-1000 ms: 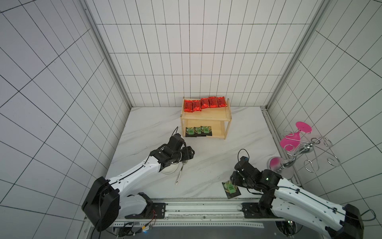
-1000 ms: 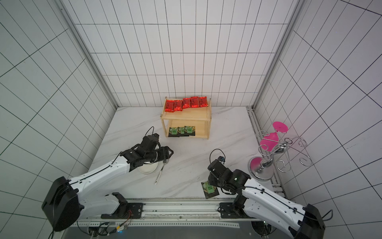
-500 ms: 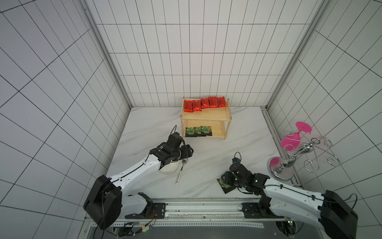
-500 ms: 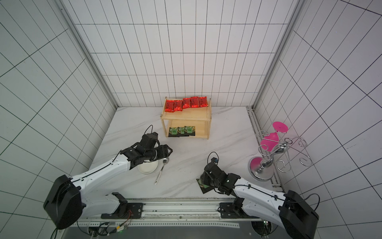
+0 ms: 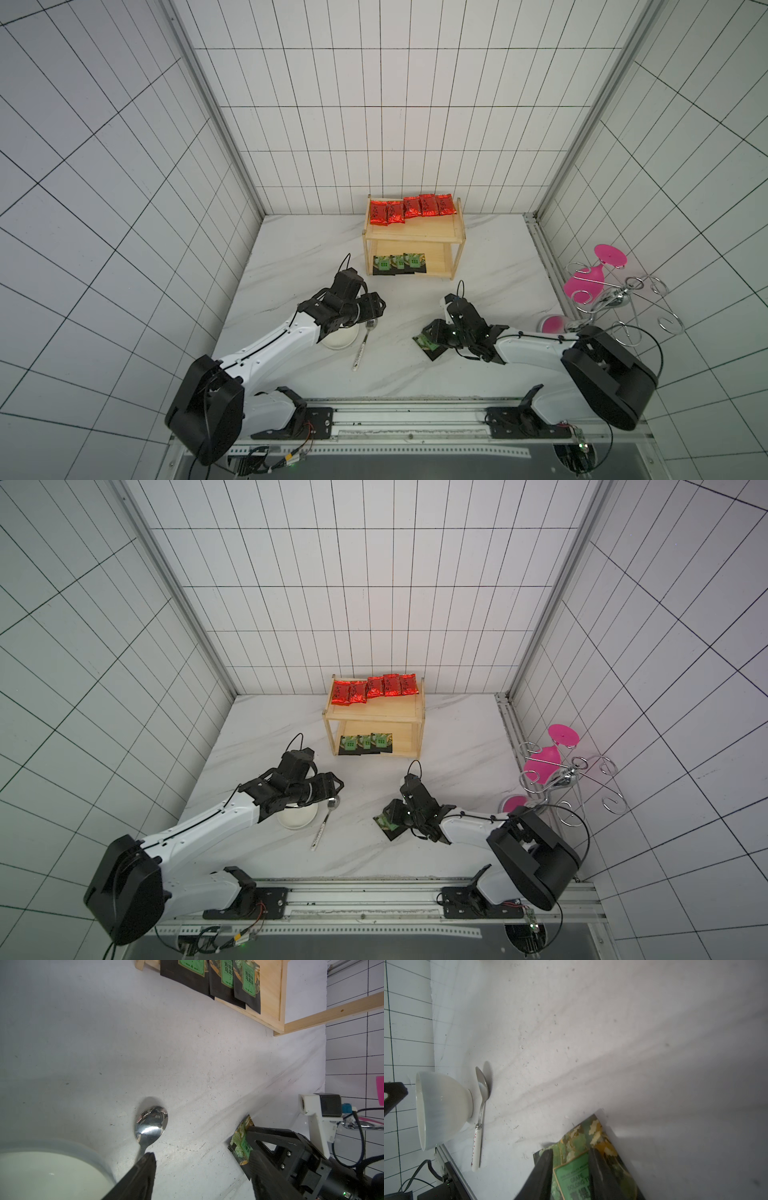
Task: Place the tea bags on the shelf by color
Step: Pick up the tea bag from the center of the board.
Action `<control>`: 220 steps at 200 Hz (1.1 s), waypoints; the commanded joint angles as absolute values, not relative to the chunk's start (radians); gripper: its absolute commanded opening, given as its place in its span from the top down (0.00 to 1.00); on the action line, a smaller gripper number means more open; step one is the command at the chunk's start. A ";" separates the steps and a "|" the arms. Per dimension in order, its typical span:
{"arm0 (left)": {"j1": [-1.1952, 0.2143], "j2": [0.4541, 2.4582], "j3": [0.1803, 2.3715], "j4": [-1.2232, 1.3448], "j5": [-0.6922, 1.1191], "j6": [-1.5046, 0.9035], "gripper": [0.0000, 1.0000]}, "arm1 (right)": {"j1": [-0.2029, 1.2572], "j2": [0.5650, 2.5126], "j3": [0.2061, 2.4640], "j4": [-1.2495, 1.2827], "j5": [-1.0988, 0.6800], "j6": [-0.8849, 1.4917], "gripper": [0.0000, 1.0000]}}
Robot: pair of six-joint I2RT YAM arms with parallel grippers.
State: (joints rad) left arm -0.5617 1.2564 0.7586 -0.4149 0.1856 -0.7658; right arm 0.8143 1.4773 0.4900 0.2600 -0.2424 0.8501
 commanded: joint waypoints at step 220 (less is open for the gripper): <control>-0.790 1.733 0.916 -0.259 0.533 -0.665 0.40 | 0.532 1.226 0.288 0.245 -0.502 0.779 0.74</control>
State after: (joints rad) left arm -0.8299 1.6855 0.9142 -0.3126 0.5137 -0.6621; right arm 0.5575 1.1755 0.3042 0.1661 -0.4465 0.7719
